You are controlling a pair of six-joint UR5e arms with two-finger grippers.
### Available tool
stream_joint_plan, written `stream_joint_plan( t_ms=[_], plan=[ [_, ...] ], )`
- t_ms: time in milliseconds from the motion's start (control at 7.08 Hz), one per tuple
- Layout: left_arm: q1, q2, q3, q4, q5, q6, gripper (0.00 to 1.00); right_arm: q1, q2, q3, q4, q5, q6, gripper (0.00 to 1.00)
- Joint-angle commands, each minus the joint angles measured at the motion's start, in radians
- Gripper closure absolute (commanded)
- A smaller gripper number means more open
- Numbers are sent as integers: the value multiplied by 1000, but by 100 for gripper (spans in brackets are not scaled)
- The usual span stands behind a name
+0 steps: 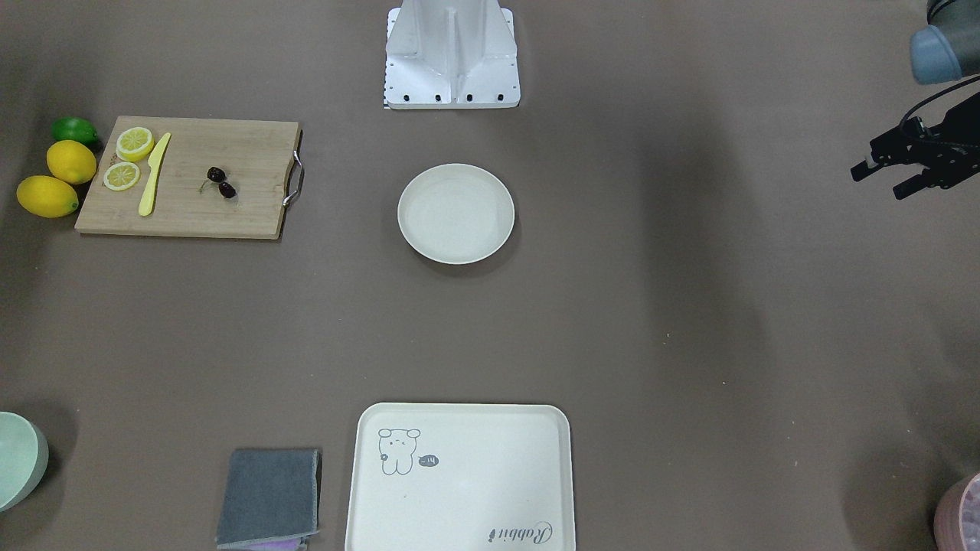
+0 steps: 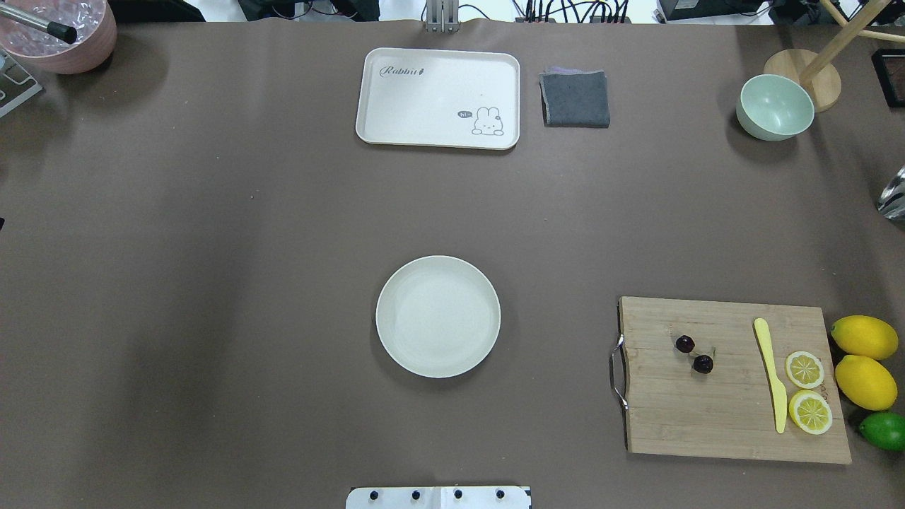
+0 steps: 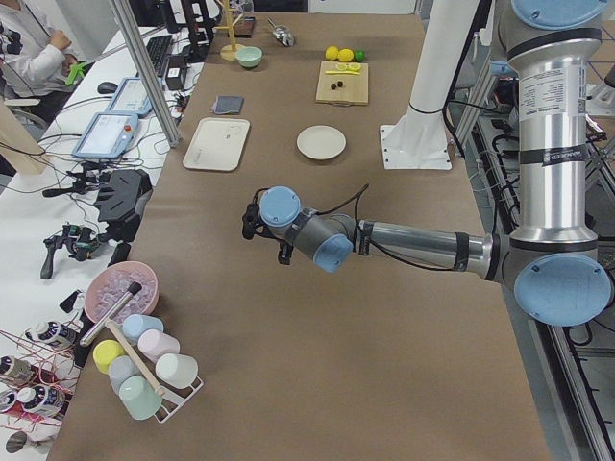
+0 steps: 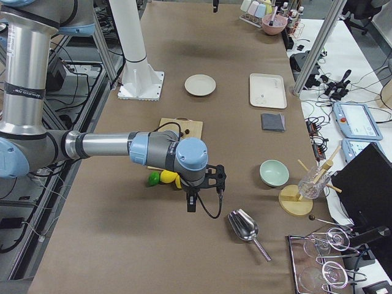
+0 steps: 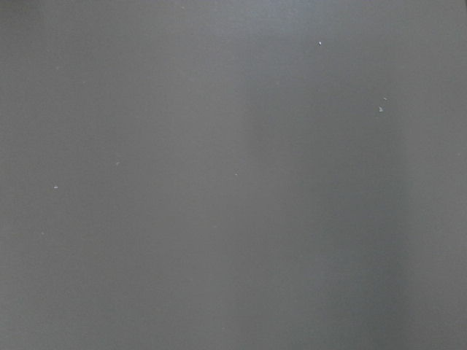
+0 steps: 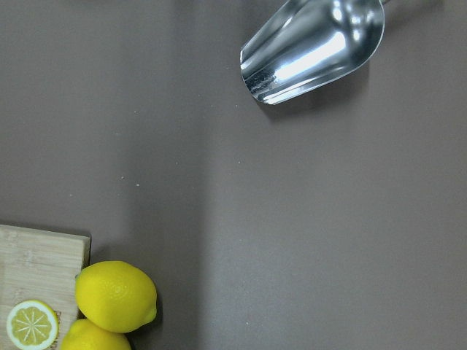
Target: Place red cherry on plate
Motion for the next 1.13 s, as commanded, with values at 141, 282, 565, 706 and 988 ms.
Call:
stream_joint_plan(
  t_ms=[141, 282, 565, 706, 988],
  plan=[
    [-3, -18, 7, 41, -12, -1, 3, 9, -66, 42, 10, 33, 13, 0],
    [-3, -19, 2, 67, 9, 4, 3, -1, -21, 28, 7, 24, 83, 1],
    [-8, -16, 28, 69, 3, 62, 3, -67, 24, 58, 4, 33, 121, 1],
    [-9, -16, 37, 76, -4, 82, 3, -101, 51, 83, 1, 35, 182, 0],
    [-17, -6, 68, 76, -6, 168, 3, -210, 24, 240, -1, 27, 365, 1]
  ],
)
